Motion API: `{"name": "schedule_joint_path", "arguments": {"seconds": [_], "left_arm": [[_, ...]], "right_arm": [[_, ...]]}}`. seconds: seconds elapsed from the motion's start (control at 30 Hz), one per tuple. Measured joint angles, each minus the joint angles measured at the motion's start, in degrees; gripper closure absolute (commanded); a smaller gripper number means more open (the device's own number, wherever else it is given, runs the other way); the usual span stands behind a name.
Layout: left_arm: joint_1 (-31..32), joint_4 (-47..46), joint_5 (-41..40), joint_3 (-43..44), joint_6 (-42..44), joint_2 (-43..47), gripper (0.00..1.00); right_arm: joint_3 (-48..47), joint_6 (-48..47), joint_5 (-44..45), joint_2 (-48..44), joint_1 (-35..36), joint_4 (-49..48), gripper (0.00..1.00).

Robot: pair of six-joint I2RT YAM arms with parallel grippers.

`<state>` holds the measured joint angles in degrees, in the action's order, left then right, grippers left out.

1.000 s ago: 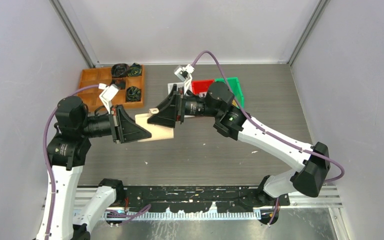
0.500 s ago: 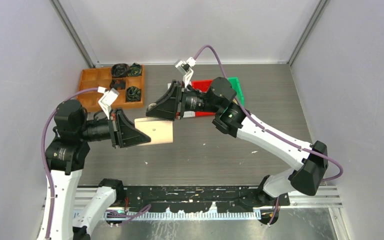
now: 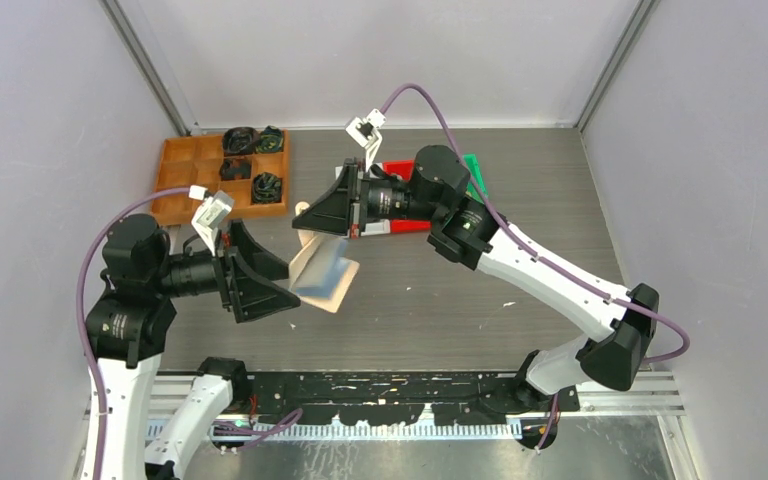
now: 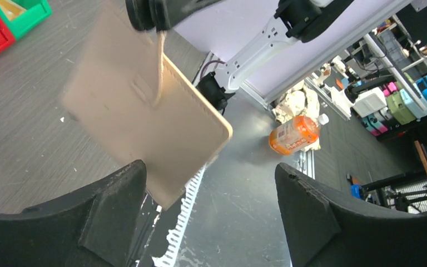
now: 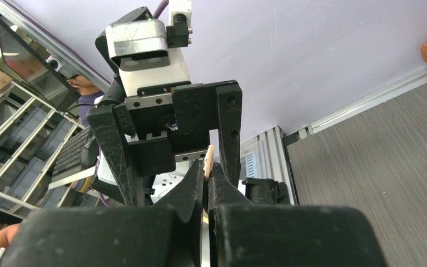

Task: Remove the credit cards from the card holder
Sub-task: Open the card holder, then remove the credit card from the card holder.

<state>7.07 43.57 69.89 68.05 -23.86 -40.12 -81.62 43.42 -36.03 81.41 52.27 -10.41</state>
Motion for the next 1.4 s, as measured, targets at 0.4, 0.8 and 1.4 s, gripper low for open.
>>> {"name": "schedule_joint_path", "arguments": {"seconds": [0.4,0.8,1.4], "left_arm": [[0.0,-0.2,-5.7,-2.8,3.4,3.0,0.23],[0.0,-1.4,-18.6,-5.8,19.0,10.8,0.34],[0.0,-9.9,-12.3,-5.6,8.1,7.1,1.00]], "right_arm": [[-5.3,-1.8,0.2,0.0,0.5,6.1,0.99],[-8.9,-3.2,0.4,0.4,3.1,9.7,0.99],[-10.6,-4.3,0.8,4.0,5.7,11.5,0.35]]}}
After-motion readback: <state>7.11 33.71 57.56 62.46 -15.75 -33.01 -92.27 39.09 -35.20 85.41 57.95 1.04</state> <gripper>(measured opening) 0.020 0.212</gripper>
